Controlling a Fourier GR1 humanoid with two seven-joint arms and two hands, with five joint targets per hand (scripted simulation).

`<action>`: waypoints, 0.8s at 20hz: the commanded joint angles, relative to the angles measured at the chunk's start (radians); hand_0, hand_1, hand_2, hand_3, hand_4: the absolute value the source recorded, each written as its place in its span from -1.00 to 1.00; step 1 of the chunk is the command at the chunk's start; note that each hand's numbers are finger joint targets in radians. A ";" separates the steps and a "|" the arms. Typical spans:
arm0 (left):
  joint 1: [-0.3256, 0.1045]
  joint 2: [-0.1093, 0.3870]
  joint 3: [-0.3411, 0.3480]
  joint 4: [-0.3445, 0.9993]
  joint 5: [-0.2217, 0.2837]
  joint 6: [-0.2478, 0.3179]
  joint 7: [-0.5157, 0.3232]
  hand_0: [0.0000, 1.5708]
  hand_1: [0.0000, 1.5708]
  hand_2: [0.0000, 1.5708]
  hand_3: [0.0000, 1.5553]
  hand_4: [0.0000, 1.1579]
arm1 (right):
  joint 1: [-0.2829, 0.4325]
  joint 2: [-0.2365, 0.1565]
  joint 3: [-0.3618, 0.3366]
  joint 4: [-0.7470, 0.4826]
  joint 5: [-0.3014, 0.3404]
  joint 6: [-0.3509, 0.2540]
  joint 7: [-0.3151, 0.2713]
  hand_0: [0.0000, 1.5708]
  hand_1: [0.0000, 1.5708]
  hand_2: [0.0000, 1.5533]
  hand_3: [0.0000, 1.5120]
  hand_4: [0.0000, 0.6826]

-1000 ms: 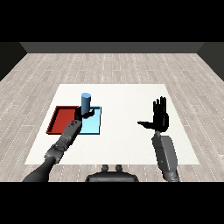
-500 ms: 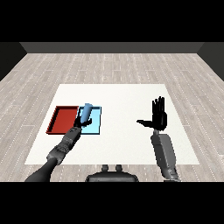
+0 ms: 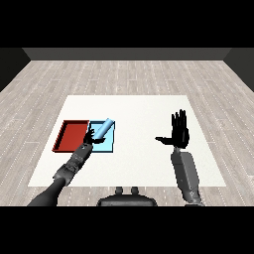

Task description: Pick the blue can and put it in the blue box

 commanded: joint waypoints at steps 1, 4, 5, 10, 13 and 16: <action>0.019 0.012 0.027 -0.005 0.014 0.121 -0.054 -1.00 -1.00 -1.00 -1.00 -1.00 | 0.003 0.004 -0.022 0.001 -0.022 0.021 -0.023 -1.00 -1.00 -1.00 -1.00 -1.00; 0.024 -0.005 0.086 -0.063 0.063 0.167 -0.138 -1.00 -1.00 -1.00 -1.00 -1.00 | -0.029 0.030 0.015 0.006 0.005 -0.006 -0.003 -1.00 -1.00 -1.00 -1.00 -1.00; 0.027 -0.009 0.086 -0.075 0.057 0.202 -0.171 -1.00 -1.00 -1.00 -1.00 -1.00 | -0.010 -0.002 -0.013 -0.035 -0.018 0.006 0.017 -1.00 -1.00 -1.00 -1.00 -1.00; 0.020 -0.001 0.167 -0.276 0.132 0.084 -0.392 -1.00 -1.00 -1.00 -1.00 -1.00 | -0.006 0.003 -0.002 -0.030 -0.016 0.027 0.003 -1.00 -1.00 -1.00 -1.00 -1.00; 0.053 -0.051 0.170 -0.371 0.146 -0.022 -0.528 -1.00 -1.00 -1.00 -1.00 -1.00 | 0.010 0.028 0.029 -0.012 0.008 0.034 -0.027 -1.00 -1.00 -1.00 -1.00 -1.00; 0.084 -0.083 0.173 -0.499 0.185 -0.171 -0.606 -1.00 -1.00 -1.00 -1.00 -1.00 | 0.054 0.006 0.049 -0.022 0.032 0.054 -0.026 -1.00 -1.00 -1.00 -1.00 -1.00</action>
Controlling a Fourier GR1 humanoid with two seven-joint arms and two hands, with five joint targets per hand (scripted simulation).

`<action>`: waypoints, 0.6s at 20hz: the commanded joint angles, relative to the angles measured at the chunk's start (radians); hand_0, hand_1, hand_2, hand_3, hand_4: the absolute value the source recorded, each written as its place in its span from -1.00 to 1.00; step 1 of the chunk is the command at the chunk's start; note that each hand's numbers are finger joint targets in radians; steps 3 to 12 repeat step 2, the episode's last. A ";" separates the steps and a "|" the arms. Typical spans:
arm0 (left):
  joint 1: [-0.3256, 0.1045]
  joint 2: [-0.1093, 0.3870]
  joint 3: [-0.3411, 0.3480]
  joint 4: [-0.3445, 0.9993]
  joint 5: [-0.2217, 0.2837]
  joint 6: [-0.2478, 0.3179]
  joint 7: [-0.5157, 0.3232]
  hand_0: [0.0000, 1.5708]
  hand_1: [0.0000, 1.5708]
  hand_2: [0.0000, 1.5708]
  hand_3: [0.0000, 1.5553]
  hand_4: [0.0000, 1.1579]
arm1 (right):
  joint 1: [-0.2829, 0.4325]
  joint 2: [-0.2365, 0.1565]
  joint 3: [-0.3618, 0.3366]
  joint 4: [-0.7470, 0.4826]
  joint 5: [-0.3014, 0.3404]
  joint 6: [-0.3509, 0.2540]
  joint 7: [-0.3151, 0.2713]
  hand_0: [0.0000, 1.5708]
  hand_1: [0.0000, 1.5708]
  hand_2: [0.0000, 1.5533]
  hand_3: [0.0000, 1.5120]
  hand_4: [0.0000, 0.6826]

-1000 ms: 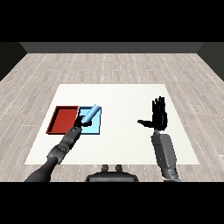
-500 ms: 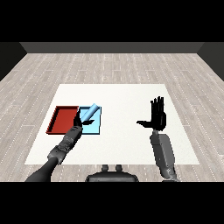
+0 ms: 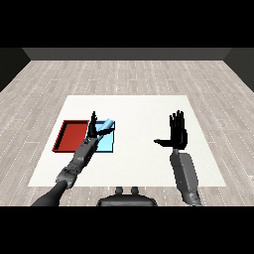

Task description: Pick the blue can and put it in the blue box

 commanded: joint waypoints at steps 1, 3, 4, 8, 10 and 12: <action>0.055 -0.013 -0.012 -0.183 0.024 -0.160 -0.121 -1.00 -1.00 -1.00 -1.00 -1.00 | 0.022 -0.017 0.005 -0.026 -0.003 0.005 0.036 -1.00 -1.00 -1.00 -1.00 -1.00; 0.109 0.007 -0.010 -0.228 0.031 -0.170 -0.138 -1.00 -1.00 -1.00 -1.00 -1.00 | 0.060 0.007 0.043 0.025 0.038 0.028 -0.025 -1.00 -1.00 -1.00 -1.00 -1.00; 0.109 0.007 -0.010 -0.228 0.031 -0.170 -0.138 -1.00 -1.00 -1.00 -1.00 -1.00 | 0.060 0.007 0.043 0.025 0.038 0.028 -0.025 -1.00 -1.00 -1.00 -1.00 -1.00; 0.109 0.007 -0.010 -0.228 0.031 -0.170 -0.138 -1.00 -1.00 -1.00 -1.00 -1.00 | 0.060 0.007 0.043 0.025 0.038 0.028 -0.025 -1.00 -1.00 -1.00 -1.00 -1.00; 0.109 0.007 -0.010 -0.228 0.031 -0.170 -0.138 -1.00 -1.00 -1.00 -1.00 -1.00 | 0.060 0.007 0.043 0.025 0.038 0.028 -0.025 -1.00 -1.00 -1.00 -1.00 -1.00; 0.109 0.007 -0.010 -0.228 0.031 -0.170 -0.138 -1.00 -1.00 -1.00 -1.00 -1.00 | 0.060 0.007 0.043 0.025 0.038 0.028 -0.025 -1.00 -1.00 -1.00 -1.00 -1.00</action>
